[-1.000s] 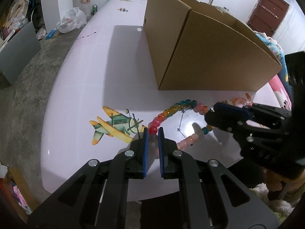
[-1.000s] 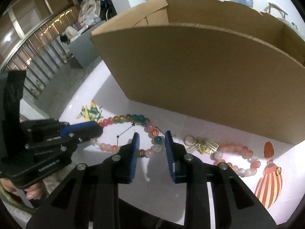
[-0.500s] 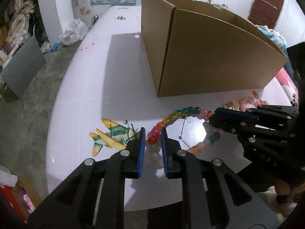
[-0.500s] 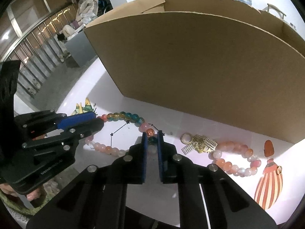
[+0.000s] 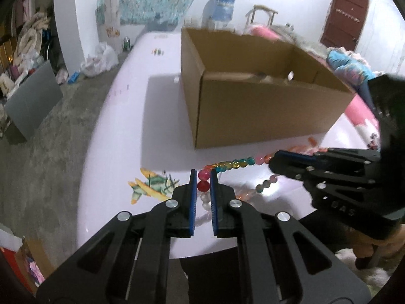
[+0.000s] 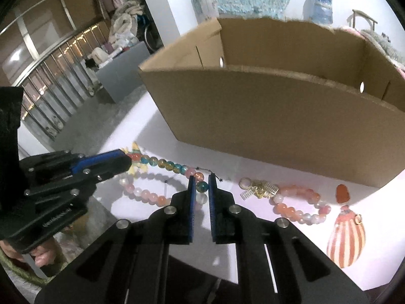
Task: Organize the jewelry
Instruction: 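Lift the rainbow bracelet into the box and open the left gripper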
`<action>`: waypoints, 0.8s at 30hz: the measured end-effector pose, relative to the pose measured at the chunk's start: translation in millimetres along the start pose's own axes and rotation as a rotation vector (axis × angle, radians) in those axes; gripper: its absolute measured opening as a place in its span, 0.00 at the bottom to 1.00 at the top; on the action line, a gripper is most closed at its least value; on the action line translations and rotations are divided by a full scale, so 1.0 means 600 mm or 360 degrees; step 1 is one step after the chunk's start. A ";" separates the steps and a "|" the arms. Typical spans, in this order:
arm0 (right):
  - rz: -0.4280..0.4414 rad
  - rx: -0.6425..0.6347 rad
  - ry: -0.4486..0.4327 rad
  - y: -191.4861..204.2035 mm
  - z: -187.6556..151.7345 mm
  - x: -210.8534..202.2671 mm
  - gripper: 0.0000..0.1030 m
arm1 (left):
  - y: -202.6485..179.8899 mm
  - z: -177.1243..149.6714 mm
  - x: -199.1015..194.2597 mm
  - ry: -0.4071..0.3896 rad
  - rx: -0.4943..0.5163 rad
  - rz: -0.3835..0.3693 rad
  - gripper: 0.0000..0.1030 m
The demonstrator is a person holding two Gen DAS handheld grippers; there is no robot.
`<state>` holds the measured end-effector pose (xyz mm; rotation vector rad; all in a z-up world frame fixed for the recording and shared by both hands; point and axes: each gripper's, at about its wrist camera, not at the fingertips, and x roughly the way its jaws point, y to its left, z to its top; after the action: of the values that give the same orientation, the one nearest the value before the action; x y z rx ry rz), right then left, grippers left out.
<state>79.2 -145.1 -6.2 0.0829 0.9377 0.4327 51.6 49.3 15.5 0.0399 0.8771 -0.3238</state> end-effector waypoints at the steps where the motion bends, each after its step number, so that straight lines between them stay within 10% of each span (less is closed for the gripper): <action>1: 0.0010 -0.0006 -0.0026 0.003 0.005 -0.014 0.09 | -0.005 0.008 -0.018 -0.0039 0.0017 -0.0022 0.08; 13: -0.0003 -0.0117 -0.0373 -0.023 0.154 -0.160 0.09 | -0.066 0.193 -0.115 -0.0415 0.0213 -0.0220 0.09; 24: 0.0068 0.0173 0.0267 -0.181 0.229 0.014 0.09 | -0.085 0.261 0.117 0.0101 0.0143 -0.0297 0.09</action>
<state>228.1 -224.8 41.8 0.1674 1.1265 0.4326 195.3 -43.5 67.5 0.0517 0.9307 -0.5391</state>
